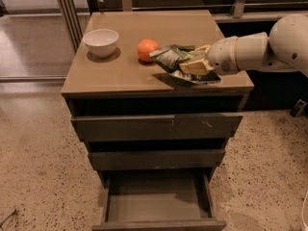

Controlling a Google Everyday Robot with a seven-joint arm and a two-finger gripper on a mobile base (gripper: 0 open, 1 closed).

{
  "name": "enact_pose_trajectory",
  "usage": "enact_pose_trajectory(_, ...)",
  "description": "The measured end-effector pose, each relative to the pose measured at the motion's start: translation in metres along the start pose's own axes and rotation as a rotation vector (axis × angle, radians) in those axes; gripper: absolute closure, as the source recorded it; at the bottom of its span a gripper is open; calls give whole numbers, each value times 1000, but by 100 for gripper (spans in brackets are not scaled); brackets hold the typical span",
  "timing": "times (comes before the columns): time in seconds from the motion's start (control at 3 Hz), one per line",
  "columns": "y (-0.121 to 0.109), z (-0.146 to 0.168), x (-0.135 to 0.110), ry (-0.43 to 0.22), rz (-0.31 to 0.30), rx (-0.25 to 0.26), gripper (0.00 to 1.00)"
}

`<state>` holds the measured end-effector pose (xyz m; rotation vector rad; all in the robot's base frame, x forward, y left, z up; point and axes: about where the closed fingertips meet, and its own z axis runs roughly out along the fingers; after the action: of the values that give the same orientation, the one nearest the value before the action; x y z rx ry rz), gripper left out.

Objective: Pick green jalapeno chip bag from bottom drawer and place on counter

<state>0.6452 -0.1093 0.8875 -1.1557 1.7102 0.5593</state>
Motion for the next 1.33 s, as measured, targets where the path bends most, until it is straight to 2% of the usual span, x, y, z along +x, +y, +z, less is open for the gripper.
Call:
enact_pose_trajectory(0.33, -21, 5, 7, 9, 3, 11, 100)
enact_pose_trajectory(1.0, -38, 20, 34, 53, 36, 9, 100)
enact_pose_trajectory(1.33, -38, 20, 34, 53, 36, 9, 81)
